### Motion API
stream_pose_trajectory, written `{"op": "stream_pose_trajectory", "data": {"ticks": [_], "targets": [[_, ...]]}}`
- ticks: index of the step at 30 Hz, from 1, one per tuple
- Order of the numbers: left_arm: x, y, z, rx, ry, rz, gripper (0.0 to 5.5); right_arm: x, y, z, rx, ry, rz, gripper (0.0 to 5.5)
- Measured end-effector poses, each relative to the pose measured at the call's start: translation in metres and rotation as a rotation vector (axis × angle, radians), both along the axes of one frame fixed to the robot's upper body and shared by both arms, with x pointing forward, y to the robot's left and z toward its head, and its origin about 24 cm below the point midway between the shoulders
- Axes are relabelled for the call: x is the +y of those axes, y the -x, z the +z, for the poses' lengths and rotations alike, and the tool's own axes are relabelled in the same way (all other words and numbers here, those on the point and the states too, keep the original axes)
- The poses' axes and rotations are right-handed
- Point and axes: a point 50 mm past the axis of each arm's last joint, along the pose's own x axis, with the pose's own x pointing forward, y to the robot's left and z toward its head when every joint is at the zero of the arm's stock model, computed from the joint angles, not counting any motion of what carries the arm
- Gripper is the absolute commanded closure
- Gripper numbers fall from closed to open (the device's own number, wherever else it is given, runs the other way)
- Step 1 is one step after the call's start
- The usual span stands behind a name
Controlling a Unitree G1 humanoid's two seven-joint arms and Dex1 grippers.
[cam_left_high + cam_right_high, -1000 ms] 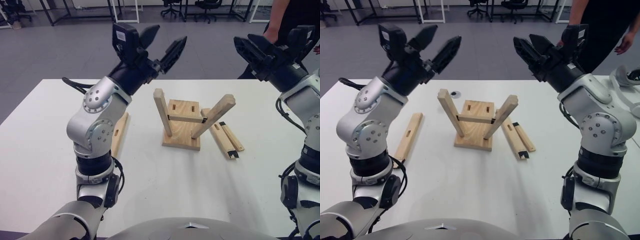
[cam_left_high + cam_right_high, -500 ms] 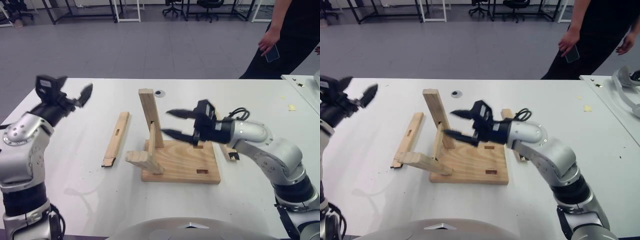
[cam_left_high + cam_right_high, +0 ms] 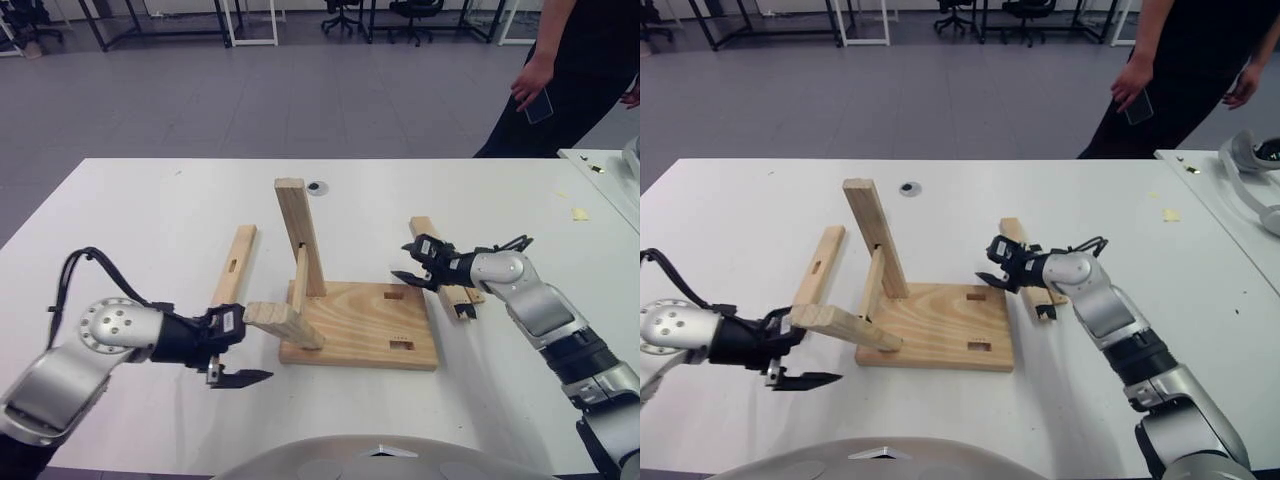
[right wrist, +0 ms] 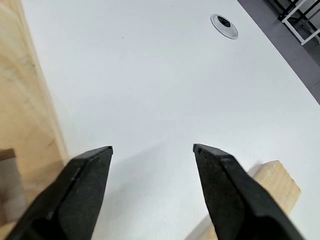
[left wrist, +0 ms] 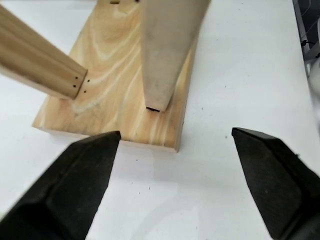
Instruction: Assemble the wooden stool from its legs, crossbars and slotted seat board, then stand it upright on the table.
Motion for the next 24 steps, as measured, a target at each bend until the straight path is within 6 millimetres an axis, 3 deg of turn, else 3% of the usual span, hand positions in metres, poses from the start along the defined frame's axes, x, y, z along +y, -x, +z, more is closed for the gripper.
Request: {"op": "stream_pose_trajectory", "data": {"ticks": [2,5,8,13,17,20,22,24], "targets": [[-0.012,-0.001,-0.017,-0.026,-0.03,-0.014,1.4,0.005,-0.003,-0.003,0.014,0.001,0.039,2.5],[-0.02,-0.012,-0.027,-0.151,-0.066,-0.035,1.4,0.006,-0.005,-0.004,0.044,0.003,0.076,2.5],[-0.028,-0.04,-0.04,-0.303,-0.058,0.022,1.4,0.005,-0.003,0.002,0.067,0.006,0.136,2.5],[-0.029,-0.106,-0.047,-0.528,-0.079,0.166,1.4,0.005,0.005,0.003,0.109,-0.002,0.19,2.5],[-0.024,-0.139,-0.051,-0.601,-0.105,0.228,1.4,0.005,0.007,0.002,0.099,-0.043,0.148,2.5],[-0.022,-0.142,-0.051,-0.616,-0.093,0.238,1.4,0.001,-0.011,0.005,0.007,-0.138,-0.028,2.5],[-0.019,-0.131,-0.049,-0.603,-0.081,0.225,1.4,-0.01,-0.027,0.022,-0.078,-0.139,-0.114,2.5],[-0.019,-0.114,-0.048,-0.558,-0.06,0.199,1.4,-0.017,-0.031,0.02,-0.09,-0.057,-0.127,2.5]]}}
